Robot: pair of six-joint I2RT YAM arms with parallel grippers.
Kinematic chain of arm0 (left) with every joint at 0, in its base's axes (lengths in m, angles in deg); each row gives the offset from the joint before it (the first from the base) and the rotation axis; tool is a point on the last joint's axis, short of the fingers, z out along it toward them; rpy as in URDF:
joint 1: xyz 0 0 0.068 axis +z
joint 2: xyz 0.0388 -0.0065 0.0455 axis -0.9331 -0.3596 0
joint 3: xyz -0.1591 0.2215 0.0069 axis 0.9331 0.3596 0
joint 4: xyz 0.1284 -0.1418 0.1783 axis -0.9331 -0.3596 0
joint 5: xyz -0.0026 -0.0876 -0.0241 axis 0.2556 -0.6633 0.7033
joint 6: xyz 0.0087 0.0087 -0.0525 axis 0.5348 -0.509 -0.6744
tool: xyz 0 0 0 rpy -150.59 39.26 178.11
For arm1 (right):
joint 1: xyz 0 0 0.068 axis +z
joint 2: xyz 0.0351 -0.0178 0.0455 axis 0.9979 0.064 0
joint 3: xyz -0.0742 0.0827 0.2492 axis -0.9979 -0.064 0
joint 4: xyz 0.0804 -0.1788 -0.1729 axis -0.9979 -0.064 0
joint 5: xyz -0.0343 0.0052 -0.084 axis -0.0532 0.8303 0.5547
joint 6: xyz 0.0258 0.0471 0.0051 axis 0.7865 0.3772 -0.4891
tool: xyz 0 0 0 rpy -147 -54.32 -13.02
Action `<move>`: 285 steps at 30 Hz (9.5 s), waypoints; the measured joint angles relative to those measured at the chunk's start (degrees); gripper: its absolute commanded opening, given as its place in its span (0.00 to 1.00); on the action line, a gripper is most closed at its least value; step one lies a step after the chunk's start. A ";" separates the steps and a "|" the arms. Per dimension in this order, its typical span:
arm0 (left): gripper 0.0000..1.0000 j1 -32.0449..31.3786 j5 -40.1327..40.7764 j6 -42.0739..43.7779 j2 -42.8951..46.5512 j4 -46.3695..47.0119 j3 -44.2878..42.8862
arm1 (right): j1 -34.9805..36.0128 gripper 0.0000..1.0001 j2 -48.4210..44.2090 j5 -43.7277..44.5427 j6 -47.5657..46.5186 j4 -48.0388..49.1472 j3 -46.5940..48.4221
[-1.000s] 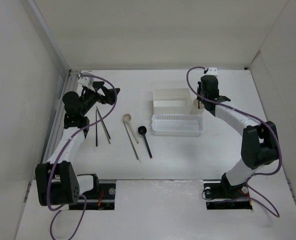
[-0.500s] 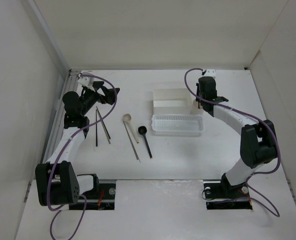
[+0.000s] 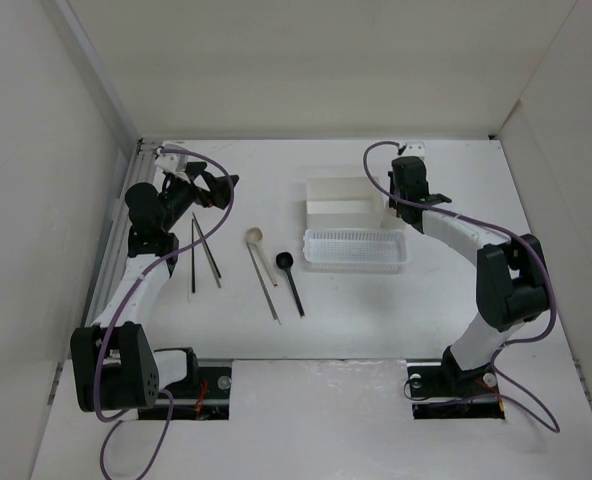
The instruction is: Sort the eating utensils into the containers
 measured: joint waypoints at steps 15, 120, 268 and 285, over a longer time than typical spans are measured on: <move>1.00 0.00 0.39 0.00 0.00 0.00 -0.02 | 0.00 0.00 0.22 -0.04 -4.15 -0.28 -0.26; 0.81 -7.58 -4.07 106.40 -11.08 -77.72 -8.09 | 21.22 0.53 -16.48 -28.83 -9.09 -19.69 11.10; 0.45 -27.74 33.97 -4.81 -26.71 -60.35 -18.73 | 5.97 0.62 -30.01 -20.41 -5.75 -14.10 4.07; 0.13 -27.45 34.99 -5.79 -31.91 -57.70 -19.04 | 4.48 0.62 -24.48 -20.44 -10.88 -15.23 8.37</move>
